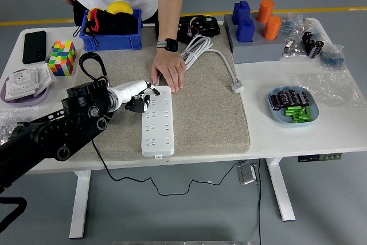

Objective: Pull the plug out,throw it away,press the button

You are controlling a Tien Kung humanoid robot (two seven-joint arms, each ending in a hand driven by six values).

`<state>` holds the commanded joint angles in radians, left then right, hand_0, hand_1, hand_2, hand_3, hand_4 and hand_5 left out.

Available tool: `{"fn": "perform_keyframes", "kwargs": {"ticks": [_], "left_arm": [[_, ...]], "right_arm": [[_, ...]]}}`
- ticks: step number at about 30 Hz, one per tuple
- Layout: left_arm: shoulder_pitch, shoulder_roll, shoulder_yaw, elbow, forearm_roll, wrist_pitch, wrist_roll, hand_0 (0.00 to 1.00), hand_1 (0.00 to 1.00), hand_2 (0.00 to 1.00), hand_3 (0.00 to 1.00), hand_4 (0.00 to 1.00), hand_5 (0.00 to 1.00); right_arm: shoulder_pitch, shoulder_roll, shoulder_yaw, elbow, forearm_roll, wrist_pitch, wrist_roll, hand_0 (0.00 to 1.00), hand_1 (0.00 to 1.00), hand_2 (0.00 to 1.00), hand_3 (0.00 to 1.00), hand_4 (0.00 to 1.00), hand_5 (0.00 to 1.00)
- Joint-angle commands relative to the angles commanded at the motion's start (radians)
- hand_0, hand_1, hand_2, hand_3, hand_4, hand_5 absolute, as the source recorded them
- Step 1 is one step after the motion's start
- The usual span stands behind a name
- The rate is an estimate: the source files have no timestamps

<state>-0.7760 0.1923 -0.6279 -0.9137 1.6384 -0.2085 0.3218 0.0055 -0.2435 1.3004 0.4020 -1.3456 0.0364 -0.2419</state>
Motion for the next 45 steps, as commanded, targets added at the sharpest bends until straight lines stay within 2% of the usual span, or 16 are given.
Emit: {"fn": "perform_keyframes", "kwargs": {"ticks": [8,13,19,20,25,26,31,32,37,38,43,44,45], "left_arm": [[0.005,0.007,-0.054,-0.054,0.005,0.007,-0.012,0.076,0.068,0.148,0.805,0.002,0.002],[0.023,0.013,-0.12,-0.109,0.013,0.01,-0.02,0.076,0.068,0.148,0.805,0.002,0.002],[0.076,0.029,-0.247,-0.169,0.038,0.024,-0.049,0.08,0.071,0.15,0.803,0.002,0.002],[0.092,0.032,-0.278,-0.18,0.049,0.028,-0.057,0.169,0.161,0.249,0.786,0.353,0.002],[0.167,0.047,-0.426,-0.217,0.076,0.047,-0.09,0.169,0.161,0.249,0.786,0.353,0.002],[0.184,0.05,-0.457,-0.224,0.08,0.05,-0.095,0.33,0.431,0.488,0.805,0.732,0.002],[0.277,0.058,-0.605,-0.269,0.095,0.075,-0.133,0.33,0.431,0.488,0.805,0.732,0.002],[0.301,0.058,-0.638,-0.282,0.099,0.086,-0.146,0.724,0.718,0.698,0.841,0.81,0.098],[0.4,0.068,-0.768,-0.314,0.11,0.153,-0.213,0.724,0.718,0.698,0.841,0.81,0.098],[0.416,0.072,-0.783,-0.318,0.112,0.161,-0.222,0.854,0.863,0.828,0.88,0.853,0.251],[0.489,0.081,-0.87,-0.334,0.125,0.182,-0.238,0.854,0.863,0.828,0.88,0.853,0.251],[0.5,0.08,-0.891,-0.335,0.128,0.185,-0.241,0.919,0.959,0.938,0.926,0.881,0.347],[0.506,0.08,-0.903,-0.335,0.129,0.187,-0.243,0.919,0.959,0.938,0.926,0.881,0.347]], "right_arm": [[-0.001,0.001,0.003,0.0,-0.001,0.0,0.0,0.756,0.705,0.717,0.728,0.773,0.657],[-0.002,0.003,0.005,0.0,-0.002,0.0,0.0,0.756,0.705,0.717,0.728,0.773,0.657],[-0.003,0.005,0.007,0.0,-0.003,0.0,0.0,0.756,0.705,0.717,0.728,0.773,0.657],[-0.003,0.005,0.008,0.0,-0.004,0.0,0.0,0.757,0.705,0.717,0.728,0.772,0.657],[-0.003,0.005,0.01,0.0,-0.006,0.0,0.0,0.757,0.705,0.717,0.728,0.772,0.657],[-0.002,0.005,0.01,0.0,-0.006,0.0,0.0,0.756,0.705,0.716,0.728,0.773,0.657],[0.0,0.008,0.015,0.001,-0.007,0.0,0.0,0.756,0.705,0.716,0.728,0.773,0.657],[0.0,0.008,0.016,0.001,-0.007,0.0,0.0,0.756,0.705,0.717,0.728,0.773,0.657],[0.002,0.009,0.021,0.002,-0.009,0.0,0.0,0.756,0.705,0.717,0.728,0.773,0.657],[0.003,0.009,0.022,0.002,-0.009,0.0,0.0,0.756,0.705,0.717,0.728,0.773,0.657],[0.004,0.012,0.025,0.003,-0.01,0.0,0.0,0.756,0.705,0.717,0.728,0.773,0.657],[0.004,0.012,0.026,0.003,-0.01,0.0,0.0,0.756,0.705,0.717,0.728,0.773,0.657],[0.004,0.012,0.026,0.003,-0.011,0.0,0.001,0.756,0.705,0.717,0.728,0.773,0.657]]}}
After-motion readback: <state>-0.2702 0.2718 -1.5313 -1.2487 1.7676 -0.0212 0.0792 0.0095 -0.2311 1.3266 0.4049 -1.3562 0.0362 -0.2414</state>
